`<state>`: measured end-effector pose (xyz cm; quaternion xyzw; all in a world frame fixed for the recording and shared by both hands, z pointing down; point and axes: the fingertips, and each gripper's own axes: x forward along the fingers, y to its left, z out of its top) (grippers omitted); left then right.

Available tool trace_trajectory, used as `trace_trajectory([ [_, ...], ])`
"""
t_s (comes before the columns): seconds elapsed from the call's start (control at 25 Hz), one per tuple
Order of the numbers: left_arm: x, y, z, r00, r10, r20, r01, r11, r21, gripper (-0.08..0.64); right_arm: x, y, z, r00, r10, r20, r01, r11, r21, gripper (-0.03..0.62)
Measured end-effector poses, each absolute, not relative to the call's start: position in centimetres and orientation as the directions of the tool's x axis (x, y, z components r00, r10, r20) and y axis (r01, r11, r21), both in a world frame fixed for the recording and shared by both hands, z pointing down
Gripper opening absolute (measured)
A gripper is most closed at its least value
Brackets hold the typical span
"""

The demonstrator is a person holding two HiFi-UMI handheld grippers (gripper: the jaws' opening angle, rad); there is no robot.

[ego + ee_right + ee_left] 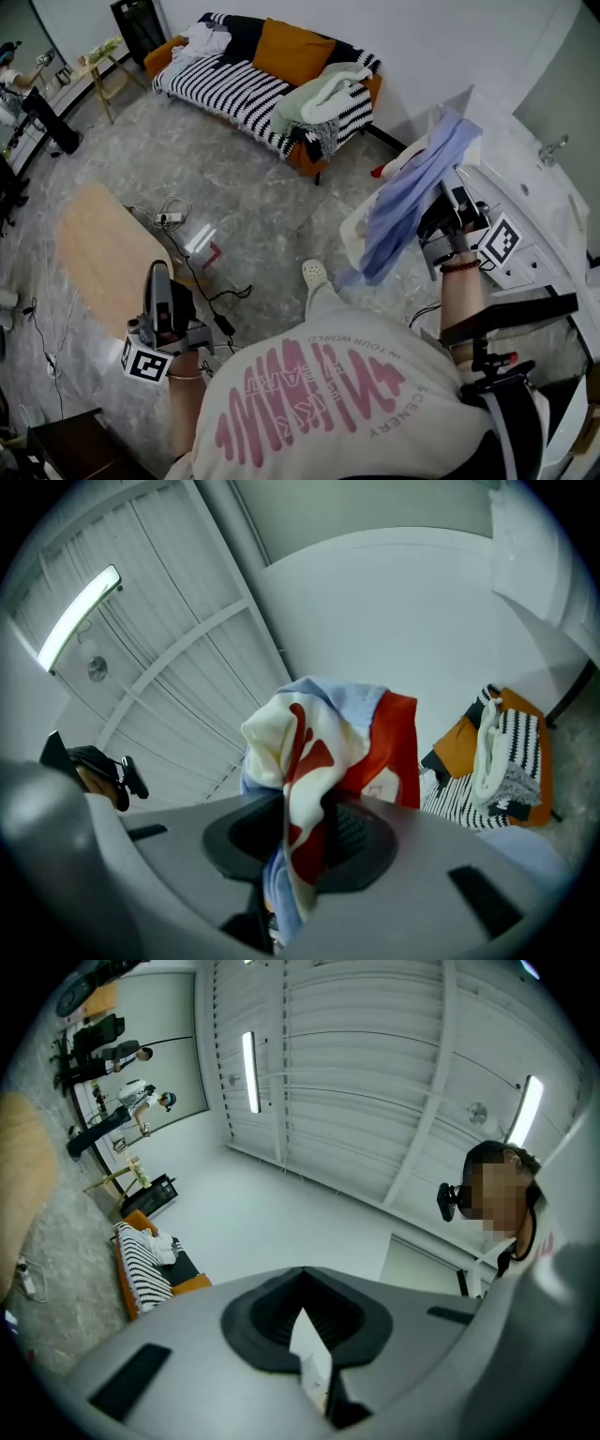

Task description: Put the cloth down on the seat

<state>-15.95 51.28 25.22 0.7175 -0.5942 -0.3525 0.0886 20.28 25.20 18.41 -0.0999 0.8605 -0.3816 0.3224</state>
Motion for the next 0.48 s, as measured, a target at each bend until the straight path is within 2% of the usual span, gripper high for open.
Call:
trace_trajectory([
  [0.28,-20.6,45.2,26.2,-0.054,-0.922,-0.384,-0.815,-0.182,0.55,0.009,15.4,14.5,18.5,-0.77,-0.377,-0.515,0.142,0.685,-0.714,0.086],
  [0.48,-23.2,40.2,24.3,-0.075,-0.897,-0.436,-0.817,-0.195,0.542,0.009,12.9,8.5,17.4,-0.769,-0.346,-0.537,0.165,0.704,-0.69,0.086],
])
